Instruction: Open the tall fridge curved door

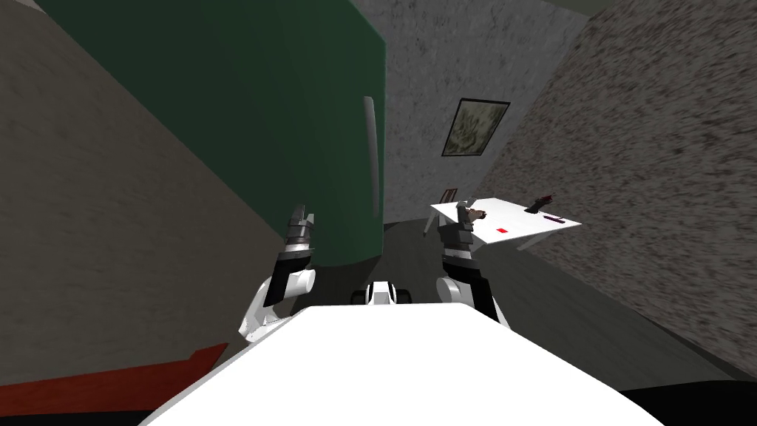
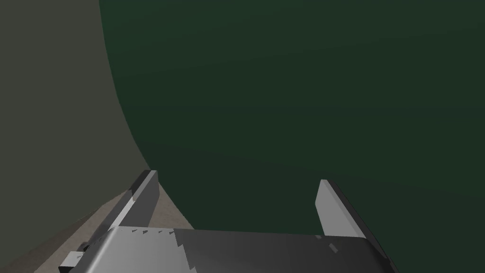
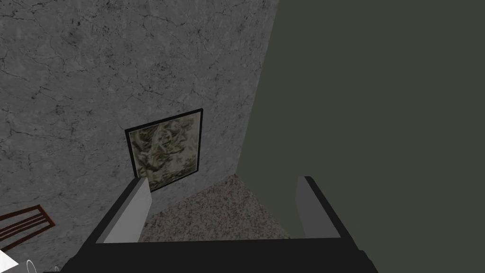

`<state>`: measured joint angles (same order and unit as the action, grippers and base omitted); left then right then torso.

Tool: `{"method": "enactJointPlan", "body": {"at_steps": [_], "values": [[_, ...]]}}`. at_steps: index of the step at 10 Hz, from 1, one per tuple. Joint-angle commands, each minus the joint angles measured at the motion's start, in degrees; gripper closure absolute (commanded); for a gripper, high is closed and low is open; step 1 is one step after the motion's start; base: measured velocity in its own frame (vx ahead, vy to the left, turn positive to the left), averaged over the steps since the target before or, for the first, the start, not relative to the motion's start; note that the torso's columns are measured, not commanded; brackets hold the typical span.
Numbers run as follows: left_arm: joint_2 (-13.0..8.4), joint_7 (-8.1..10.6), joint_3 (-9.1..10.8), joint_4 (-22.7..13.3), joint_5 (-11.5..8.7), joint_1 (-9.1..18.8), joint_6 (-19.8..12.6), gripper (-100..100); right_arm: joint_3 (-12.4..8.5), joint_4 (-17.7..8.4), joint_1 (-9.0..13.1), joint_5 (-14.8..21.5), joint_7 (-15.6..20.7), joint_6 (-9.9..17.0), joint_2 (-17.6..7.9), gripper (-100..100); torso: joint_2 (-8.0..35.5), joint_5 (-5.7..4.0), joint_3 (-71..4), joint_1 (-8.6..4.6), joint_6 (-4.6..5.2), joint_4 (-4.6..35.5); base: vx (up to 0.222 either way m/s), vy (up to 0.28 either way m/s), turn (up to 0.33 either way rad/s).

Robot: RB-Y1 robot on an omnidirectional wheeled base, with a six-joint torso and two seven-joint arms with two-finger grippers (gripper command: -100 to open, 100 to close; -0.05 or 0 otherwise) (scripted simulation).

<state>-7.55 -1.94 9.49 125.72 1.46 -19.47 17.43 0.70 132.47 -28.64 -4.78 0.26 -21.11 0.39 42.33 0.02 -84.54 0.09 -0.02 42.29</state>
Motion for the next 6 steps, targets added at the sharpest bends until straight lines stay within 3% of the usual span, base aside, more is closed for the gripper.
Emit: {"method": "enactJointPlan", "body": {"at_steps": [1,2,6], "values": [[-1.31,0.39,4.44,-1.76,1.77,4.31,-3.23,-100,0.00,0.00,0.00,0.00,0.00,0.00,0.00,0,0.02,0.01,0.02,0.00,0.02,0.01,0.060,-0.166,-0.108],[-1.31,0.39,5.26,-1.76,1.77,4.87,-3.23,-100,0.01,0.00,0.00,0.00,0.00,0.00,0.00,0,-0.07,-0.04,-0.03,-0.20,0.02,-0.01,0.057,-0.131,-0.037],[-2.50,1.09,12.47,-4.16,4.63,11.77,-7.96,-100,0.00,0.00,0.00,0.00,0.00,0.00,0.00,0,-0.06,-0.02,-0.04,-0.03,0.00,-0.02,0.065,-0.148,-0.081]]}}
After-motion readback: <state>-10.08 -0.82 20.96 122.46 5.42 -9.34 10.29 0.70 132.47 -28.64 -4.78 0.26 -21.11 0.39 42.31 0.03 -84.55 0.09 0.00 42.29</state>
